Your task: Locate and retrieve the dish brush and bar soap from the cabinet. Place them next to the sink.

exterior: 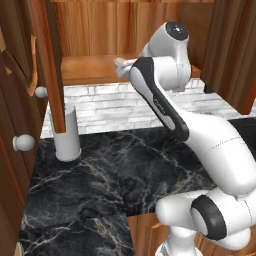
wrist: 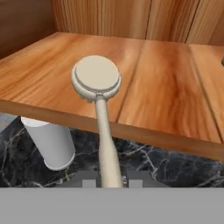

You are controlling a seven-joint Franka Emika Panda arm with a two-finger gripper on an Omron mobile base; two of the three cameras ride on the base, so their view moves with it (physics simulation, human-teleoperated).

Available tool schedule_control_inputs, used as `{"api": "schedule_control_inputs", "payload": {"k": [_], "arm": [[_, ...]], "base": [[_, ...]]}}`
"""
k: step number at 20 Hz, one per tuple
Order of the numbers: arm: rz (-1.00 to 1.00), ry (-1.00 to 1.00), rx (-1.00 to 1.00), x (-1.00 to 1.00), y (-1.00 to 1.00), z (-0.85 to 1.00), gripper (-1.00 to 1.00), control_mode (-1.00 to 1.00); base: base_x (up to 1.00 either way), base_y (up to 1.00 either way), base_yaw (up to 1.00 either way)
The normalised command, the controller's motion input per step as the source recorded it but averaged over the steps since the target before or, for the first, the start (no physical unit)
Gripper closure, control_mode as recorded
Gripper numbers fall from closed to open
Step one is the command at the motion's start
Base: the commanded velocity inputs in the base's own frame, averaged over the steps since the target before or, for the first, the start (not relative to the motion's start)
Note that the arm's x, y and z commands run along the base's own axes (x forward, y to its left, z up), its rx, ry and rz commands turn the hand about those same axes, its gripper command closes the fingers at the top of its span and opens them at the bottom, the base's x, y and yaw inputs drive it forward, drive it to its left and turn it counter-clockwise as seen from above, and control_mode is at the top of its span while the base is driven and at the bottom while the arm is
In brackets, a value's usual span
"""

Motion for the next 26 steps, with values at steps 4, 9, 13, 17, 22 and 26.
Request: {"api": "schedule_control_inputs", "payload": {"k": [4,9,13,17,22,26], "arm": [[-0.14,0.00,0.01,-0.81,-0.39,-0.04,1.00,-1.00],[-0.14,0.00,0.02,-0.73,-0.26,-0.06,1.00,-1.00],[-0.16,0.00,0.01,-0.69,-0.21,-0.13,1.00,-1.00],[-0.16,0.00,0.00,-0.65,-0.26,-0.24,1.00,-1.00],[-0.15,0.00,0.00,-0.56,-0.33,-0.25,1.00,-1.00],[-0.08,0.07,0.00,-0.32,-0.27,-0.33,1.00,-1.00]], "base": [[0.00,0.00,0.00],[0.00,0.00,0.00],[0.00,0.00,0.00],[0.00,0.00,0.00],[0.00,0.00,0.00],[0.00,0.00,0.00]]}}
